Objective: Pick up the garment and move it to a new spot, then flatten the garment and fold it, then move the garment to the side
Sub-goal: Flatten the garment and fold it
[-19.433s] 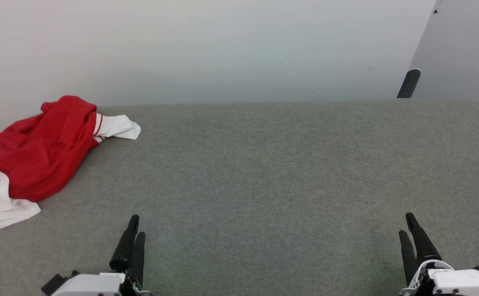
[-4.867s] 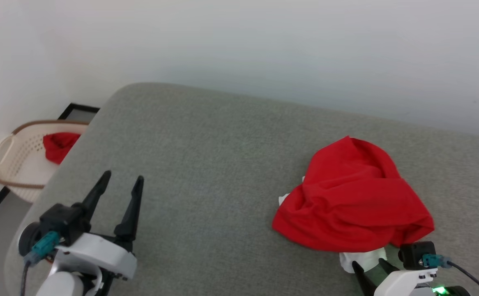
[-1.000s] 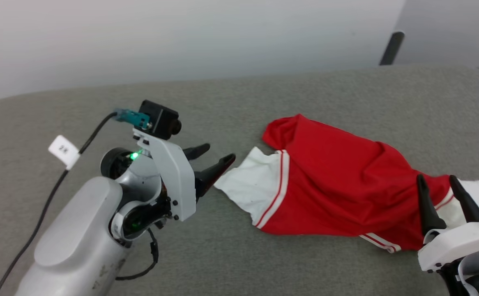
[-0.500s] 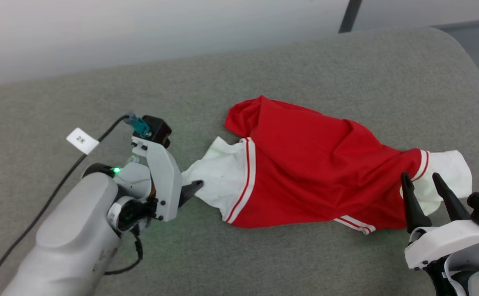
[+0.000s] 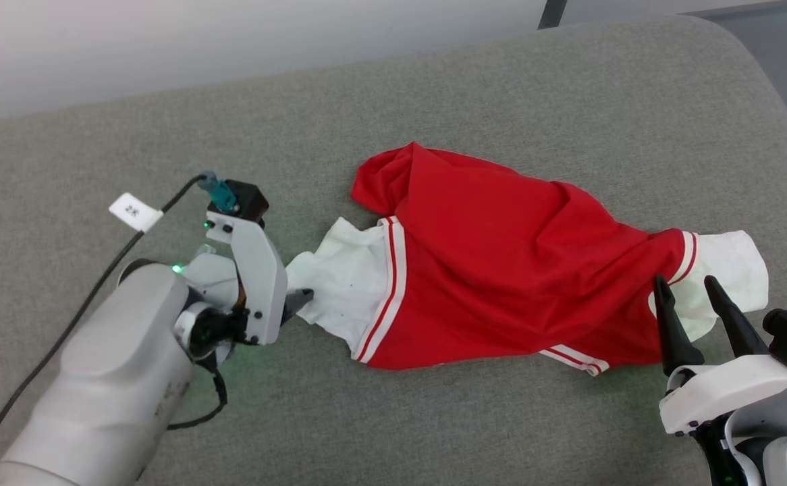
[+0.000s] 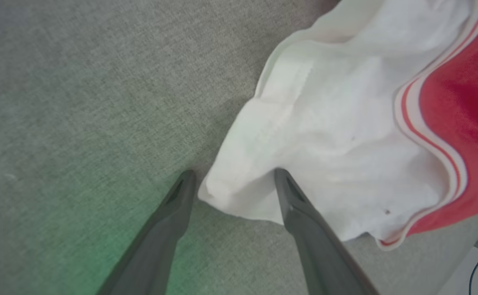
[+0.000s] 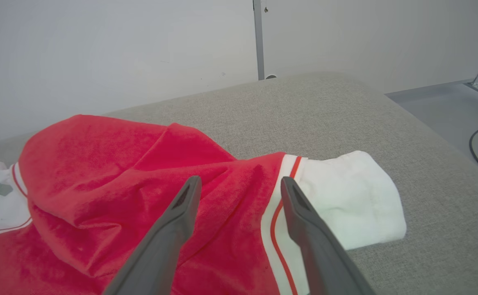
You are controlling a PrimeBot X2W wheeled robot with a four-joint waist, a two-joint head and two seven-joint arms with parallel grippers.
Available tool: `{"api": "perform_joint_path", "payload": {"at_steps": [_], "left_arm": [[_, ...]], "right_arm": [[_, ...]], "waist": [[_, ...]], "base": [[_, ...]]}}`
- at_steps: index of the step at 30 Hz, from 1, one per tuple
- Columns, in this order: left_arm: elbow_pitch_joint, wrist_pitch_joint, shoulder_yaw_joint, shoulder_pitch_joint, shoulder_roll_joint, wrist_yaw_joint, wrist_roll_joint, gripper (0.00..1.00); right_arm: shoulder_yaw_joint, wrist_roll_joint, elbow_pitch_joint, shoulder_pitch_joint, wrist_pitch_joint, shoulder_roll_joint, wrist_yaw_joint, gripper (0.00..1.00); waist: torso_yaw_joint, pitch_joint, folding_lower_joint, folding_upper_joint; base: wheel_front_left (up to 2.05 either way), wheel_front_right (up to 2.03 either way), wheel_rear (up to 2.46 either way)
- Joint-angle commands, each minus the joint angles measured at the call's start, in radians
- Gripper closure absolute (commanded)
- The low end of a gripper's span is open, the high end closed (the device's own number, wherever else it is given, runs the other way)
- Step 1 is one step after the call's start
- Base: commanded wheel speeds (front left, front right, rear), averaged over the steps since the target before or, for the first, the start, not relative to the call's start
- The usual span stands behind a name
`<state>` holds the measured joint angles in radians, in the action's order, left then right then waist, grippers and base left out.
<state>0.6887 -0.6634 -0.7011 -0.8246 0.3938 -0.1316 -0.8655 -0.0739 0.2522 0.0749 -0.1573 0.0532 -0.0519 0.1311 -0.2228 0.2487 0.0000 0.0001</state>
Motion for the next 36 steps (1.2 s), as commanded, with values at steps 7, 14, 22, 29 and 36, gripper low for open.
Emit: {"api": "perform_joint_path", "payload": {"at_steps": [7, 14, 22, 29, 36], "left_arm": [[0.035, -0.050, -0.036, 0.004, -0.019, 0.001, -0.050, 1.00], [0.057, -0.051, -0.025, -0.017, 0.017, 0.002, -0.072, 1.00], [0.064, -0.026, 0.004, -0.019, 0.058, 0.003, -0.093, 1.00], [0.057, -0.016, 0.029, -0.006, 0.124, 0.019, -0.098, 1.00], [0.029, -0.037, 0.047, 0.036, 0.207, 0.059, -0.109, 1.00]], "right_arm": [[-0.011, 0.005, 0.008, -0.016, 0.000, 0.003, -0.001, 0.00], [-0.022, -0.010, 0.003, -0.008, 0.012, 0.003, -0.001, 0.00], [-0.033, -0.036, -0.021, 0.005, 0.040, 0.002, -0.001, 0.00], [-0.042, -0.048, -0.038, 0.018, 0.064, 0.002, -0.001, 0.00], [-0.044, -0.055, -0.053, 0.034, 0.086, 0.002, -0.001, 0.00]], "waist": [[0.023, 0.002, 0.0000, -0.0001], [0.068, -0.015, 0.0000, -0.0001], [0.141, -0.039, 0.0000, -0.0001], [0.199, -0.061, 0.0000, -0.0001], [0.241, -0.085, 0.0000, -0.0001]], "base": [[0.00, 0.00, 0.00], [0.00, 0.00, 0.00], [0.00, 0.00, 0.00], [0.00, 0.00, 0.00], [0.00, 0.00, 0.00]]}}
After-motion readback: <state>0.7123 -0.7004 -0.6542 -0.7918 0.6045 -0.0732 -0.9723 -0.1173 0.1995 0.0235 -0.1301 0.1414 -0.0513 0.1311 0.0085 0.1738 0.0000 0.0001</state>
